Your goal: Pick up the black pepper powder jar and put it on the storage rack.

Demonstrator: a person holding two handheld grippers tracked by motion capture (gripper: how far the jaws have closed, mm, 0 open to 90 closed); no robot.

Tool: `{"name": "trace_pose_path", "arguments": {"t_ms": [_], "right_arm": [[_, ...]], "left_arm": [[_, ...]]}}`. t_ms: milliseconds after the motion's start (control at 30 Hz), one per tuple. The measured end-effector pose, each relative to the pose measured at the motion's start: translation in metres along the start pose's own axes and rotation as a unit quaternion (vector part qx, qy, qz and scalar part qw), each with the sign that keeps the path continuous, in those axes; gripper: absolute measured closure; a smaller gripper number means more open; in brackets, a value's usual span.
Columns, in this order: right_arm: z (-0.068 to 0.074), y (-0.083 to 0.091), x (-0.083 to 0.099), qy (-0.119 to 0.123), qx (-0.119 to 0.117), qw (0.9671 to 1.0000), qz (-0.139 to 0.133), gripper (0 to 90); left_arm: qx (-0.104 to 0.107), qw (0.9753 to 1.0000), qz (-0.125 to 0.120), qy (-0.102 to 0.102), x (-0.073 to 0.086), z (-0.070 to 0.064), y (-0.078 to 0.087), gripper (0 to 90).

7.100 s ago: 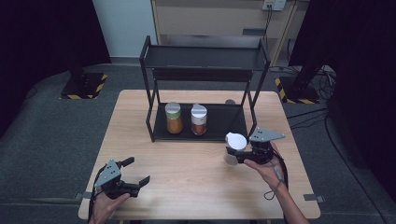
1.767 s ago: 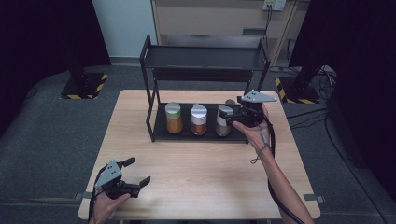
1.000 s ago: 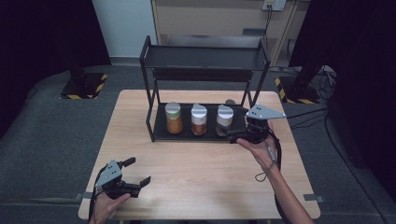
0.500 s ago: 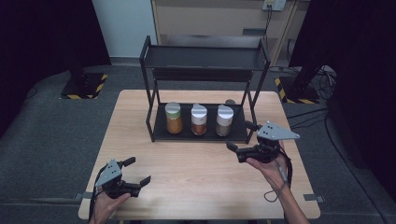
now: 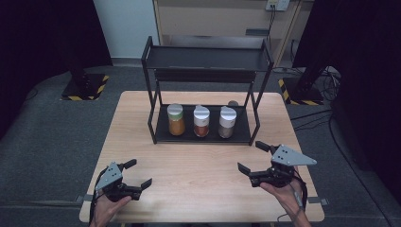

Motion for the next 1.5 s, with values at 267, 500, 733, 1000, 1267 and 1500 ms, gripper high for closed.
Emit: {"name": "trace_pose_path", "arguments": {"t_ms": [267, 500, 733, 1000, 1267, 1500], "right_arm": [[-0.002, 0.012, 0.026, -0.021, 0.015, 0.9996, 0.008, 5.5], [-0.004, 0.016, 0.047, -0.034, 0.031, 0.9989, 0.009, 5.5], [-0.008, 0.019, 0.062, -0.048, 0.048, 0.9976, 0.014, 5.5], [-0.011, 0.023, 0.073, -0.057, 0.059, 0.9965, 0.015, 5.5], [-0.016, 0.023, 0.083, -0.063, 0.062, 0.9957, 0.025, 5.6], [-0.021, 0.022, 0.088, -0.064, 0.067, 0.9955, 0.024, 6.1]], "left_arm": [[0.001, 1.0, 0.0, -0.003, 0.0, -0.001, 0.001, 1.6], [0.0, 1.0, -0.002, -0.001, 0.0, 0.0, 0.002, 1.5], [0.001, 1.0, -0.006, 0.0, 0.0, 0.0, 0.002, 1.5], [0.0, 1.0, -0.008, -0.001, 0.0, 0.0, 0.003, 1.5], [0.0, 0.9999, -0.013, 0.0, 0.0, 0.001, 0.003, 1.5], [0.002, 0.9999, -0.016, 0.003, 0.0, 0.002, 0.002, 1.5]]}}
Point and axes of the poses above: each handheld gripper's, and its own axes: y roughly backward along the jaws, x roughly out of its underside, z roughly to its left, the point moved 10 cm from there along -y, roughly forward along the jaws, and after that the axes turned 3 degrees about -x, right-handed, at the moved point
